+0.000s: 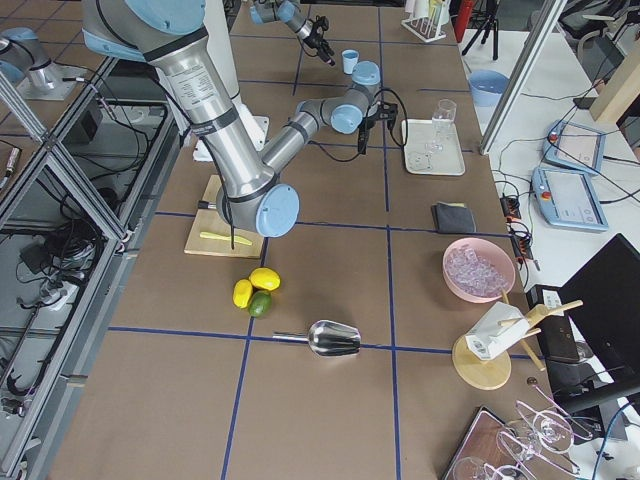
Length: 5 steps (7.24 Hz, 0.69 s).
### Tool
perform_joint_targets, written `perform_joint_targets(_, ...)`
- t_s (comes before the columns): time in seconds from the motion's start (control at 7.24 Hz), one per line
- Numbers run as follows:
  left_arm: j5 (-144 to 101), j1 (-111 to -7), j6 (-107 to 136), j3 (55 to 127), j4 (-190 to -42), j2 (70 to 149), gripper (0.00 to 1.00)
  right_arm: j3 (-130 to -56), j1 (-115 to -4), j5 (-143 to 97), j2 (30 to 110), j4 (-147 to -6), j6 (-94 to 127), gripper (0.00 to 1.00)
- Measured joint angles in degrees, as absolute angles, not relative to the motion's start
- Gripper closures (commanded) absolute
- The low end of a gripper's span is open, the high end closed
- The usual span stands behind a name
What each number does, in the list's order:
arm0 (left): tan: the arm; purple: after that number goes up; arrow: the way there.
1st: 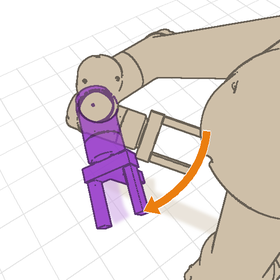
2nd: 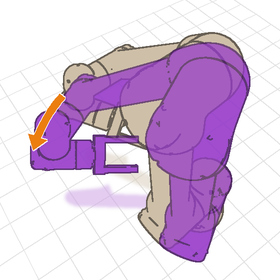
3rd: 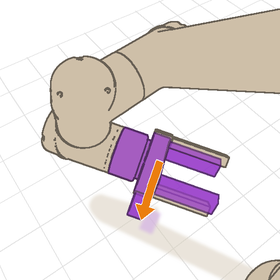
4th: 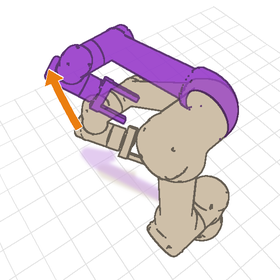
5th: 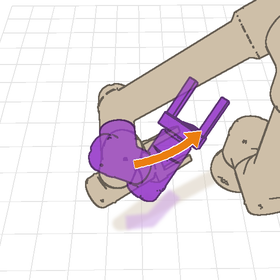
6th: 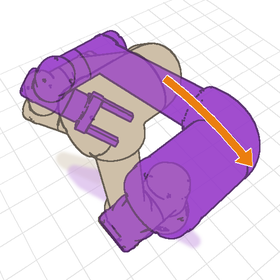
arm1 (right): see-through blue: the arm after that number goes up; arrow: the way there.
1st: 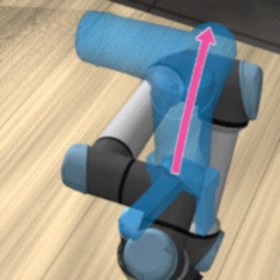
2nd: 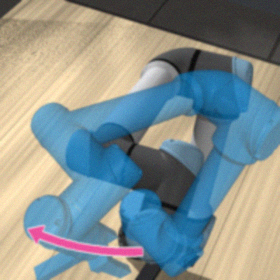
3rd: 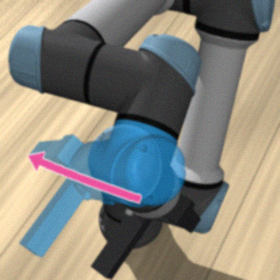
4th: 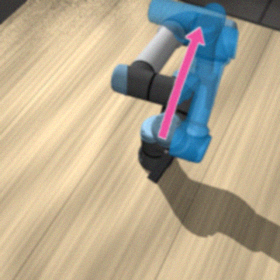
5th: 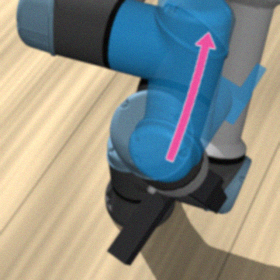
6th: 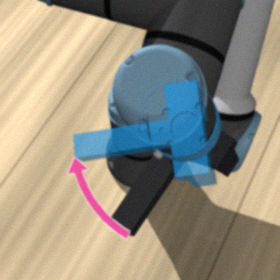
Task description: Pour ice into bowl
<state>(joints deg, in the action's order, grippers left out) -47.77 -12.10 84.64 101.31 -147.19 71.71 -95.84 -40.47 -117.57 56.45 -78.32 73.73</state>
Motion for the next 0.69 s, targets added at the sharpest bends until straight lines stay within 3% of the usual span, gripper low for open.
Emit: perform_joint_targets(0.69,-38.83,-12.04,84.31,95.23,-147.04,77.57,0.02,-95.87,-40.6,-117.58,56.99,-78.31,73.57,0.0)
